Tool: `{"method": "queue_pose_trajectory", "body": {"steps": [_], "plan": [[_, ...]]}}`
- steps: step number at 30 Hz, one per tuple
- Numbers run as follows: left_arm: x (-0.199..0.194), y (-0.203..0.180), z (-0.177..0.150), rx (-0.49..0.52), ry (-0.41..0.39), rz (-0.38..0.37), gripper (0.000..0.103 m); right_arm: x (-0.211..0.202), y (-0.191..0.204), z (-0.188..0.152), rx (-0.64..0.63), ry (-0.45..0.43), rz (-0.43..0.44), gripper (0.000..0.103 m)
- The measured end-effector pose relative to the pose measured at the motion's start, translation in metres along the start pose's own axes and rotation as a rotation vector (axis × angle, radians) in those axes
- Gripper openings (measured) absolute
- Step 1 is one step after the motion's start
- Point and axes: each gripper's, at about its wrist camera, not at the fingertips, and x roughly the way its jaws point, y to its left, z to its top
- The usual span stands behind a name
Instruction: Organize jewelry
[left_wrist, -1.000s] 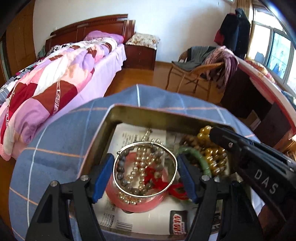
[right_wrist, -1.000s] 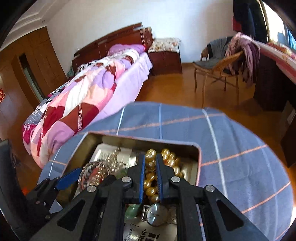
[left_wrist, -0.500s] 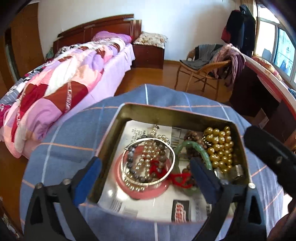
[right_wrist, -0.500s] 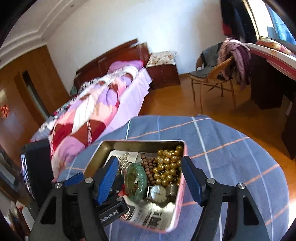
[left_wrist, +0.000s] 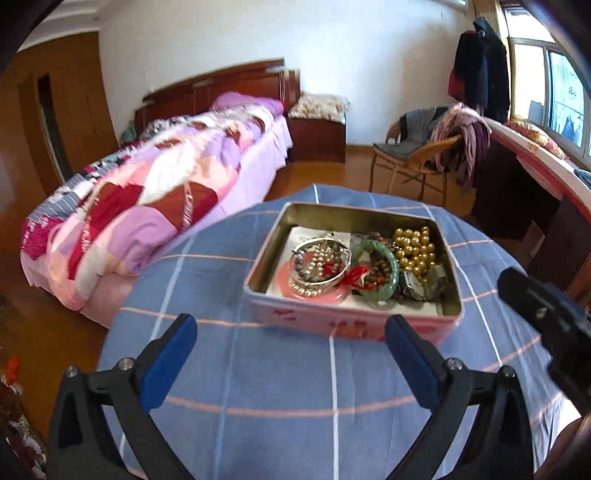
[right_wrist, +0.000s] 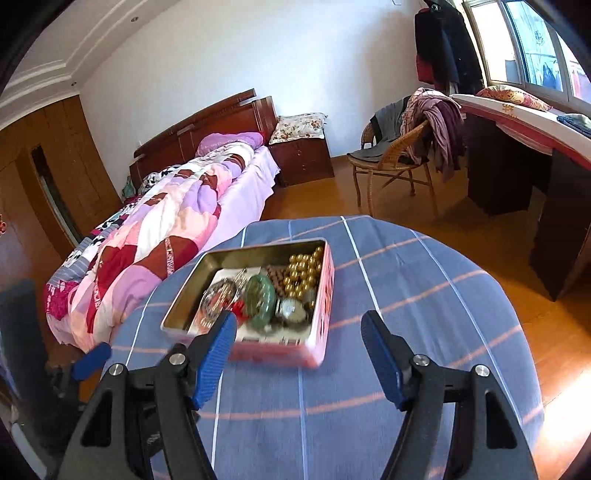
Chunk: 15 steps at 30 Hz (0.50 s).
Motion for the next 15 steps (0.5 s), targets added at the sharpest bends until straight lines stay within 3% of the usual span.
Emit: {"method": "queue_pose_trajectory", "body": {"steps": [8, 15], "plan": [[-0.052, 0.018, -0.023, -0.055, -0.064, 0.000, 0.103, -0.051, 0.002, -0.026, -0.039, -0.048, -0.014, 0.070], [-0.089, 0.022, -0.033, -0.067, -0.125, 0.020, 0.103, -0.108, 0.012, -0.030, -0.093, -0.172, -0.032, 0.070]]}}
